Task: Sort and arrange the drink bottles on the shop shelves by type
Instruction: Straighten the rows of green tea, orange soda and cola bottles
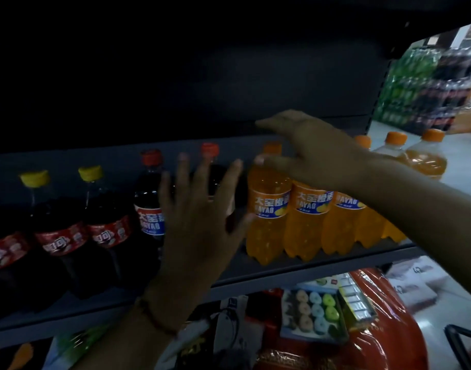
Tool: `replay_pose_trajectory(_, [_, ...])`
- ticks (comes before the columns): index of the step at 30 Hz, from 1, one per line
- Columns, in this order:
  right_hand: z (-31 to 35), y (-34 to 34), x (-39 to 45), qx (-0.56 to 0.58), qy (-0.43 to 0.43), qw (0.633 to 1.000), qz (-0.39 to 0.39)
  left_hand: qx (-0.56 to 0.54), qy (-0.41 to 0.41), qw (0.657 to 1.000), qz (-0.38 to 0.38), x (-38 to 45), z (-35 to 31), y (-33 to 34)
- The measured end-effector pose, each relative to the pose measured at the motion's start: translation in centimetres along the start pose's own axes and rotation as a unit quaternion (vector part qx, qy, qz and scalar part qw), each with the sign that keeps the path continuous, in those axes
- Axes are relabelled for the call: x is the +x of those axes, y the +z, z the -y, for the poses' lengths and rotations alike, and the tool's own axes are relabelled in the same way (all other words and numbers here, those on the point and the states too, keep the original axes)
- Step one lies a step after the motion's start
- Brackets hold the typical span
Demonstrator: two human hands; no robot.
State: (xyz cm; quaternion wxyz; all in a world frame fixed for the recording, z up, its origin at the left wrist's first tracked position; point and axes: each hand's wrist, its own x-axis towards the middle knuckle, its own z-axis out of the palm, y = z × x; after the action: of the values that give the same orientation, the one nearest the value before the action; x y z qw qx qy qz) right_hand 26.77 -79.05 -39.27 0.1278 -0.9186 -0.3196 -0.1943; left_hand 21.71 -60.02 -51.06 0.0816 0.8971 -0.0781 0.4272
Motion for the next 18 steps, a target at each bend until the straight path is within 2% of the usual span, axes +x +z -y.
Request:
replay_pose_trajectory(2, [2.2,1.4,2.0,0.035,-0.009,0.999,0.029,0.005,-0.037,0.998,-0.043,-2.0,3.8,-1.2])
replay_pose_trajectory(5, [4.2,3.7,5.1,0.066,0.013,0.994,0.083,-0.009,-0.106,0.994,-0.006,-4.3,7.2,-1.2])
replay_pose_trajectory(8, [4.3,5.3,7.1,0.106,0.023,0.987,0.117,-0.046,-0.131,0.99,0.037,-4.9,7.7,-0.7])
replay_pose_trajectory(18, [3.4,4.5,7.8,0.116,-0.01,0.97,0.211,-0.08,-0.19,0.977,0.062,-4.1,7.2,-0.7])
